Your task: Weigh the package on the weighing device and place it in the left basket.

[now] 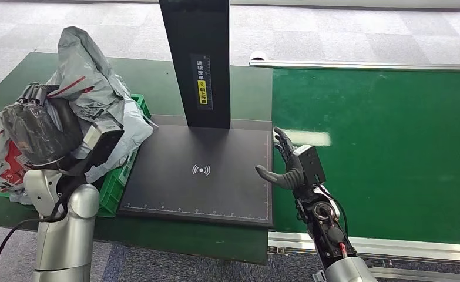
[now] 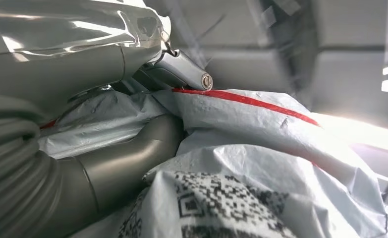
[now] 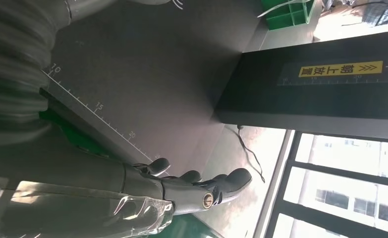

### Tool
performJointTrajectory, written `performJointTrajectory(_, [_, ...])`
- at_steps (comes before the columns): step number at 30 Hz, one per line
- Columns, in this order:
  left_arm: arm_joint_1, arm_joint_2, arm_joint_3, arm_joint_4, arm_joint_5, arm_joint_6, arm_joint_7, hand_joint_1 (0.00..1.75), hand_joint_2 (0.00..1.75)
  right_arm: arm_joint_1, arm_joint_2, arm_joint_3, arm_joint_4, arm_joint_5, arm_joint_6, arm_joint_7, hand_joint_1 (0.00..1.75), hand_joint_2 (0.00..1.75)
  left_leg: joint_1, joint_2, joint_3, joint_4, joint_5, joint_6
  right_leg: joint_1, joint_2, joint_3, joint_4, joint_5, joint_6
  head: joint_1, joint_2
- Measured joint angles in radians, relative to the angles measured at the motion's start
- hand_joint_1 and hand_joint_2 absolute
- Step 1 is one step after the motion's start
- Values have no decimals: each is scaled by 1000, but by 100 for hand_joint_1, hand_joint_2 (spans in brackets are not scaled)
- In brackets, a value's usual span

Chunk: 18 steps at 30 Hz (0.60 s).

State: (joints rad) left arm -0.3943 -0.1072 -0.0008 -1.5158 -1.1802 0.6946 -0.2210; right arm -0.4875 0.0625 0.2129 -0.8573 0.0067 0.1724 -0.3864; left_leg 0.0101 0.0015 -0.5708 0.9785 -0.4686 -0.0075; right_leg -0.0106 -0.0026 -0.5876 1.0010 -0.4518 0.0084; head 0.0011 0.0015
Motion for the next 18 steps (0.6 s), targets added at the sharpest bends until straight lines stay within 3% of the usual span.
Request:
performJointTrajectory(3, [-17, 26, 3, 44, 94, -2, -12, 175, 175, -2, 0, 0, 3, 2, 2, -4, 0, 175, 0, 0, 0, 0, 0, 0, 0, 0, 0, 0, 0, 0, 0, 0])
performJointTrajectory(6, [-30, 43, 14, 77, 29, -1, 23, 175, 175, -10, 2, 0, 9, 2, 7, -6, 0, 175, 0, 0, 0, 0, 0, 0, 0, 0, 0, 0, 0, 0, 0, 0])
performJointTrajectory(13, [-107, 96, 59, 285, -217, -126, 347, 175, 175, -43, 16, 0, 31, 16, 19, -6, 0, 175, 1, 0, 0, 0, 1, -1, 1, 0, 0, 0, 0, 0, 0, 0])
performJointTrajectory(18, [-199, 142, 96, 529, -284, -163, 438, 175, 175, -65, 34, 0, 66, 30, 29, -11, 0, 175, 1, 0, 0, 0, 1, -1, 1, 0, 0, 1, 0, 0, 0, 0])
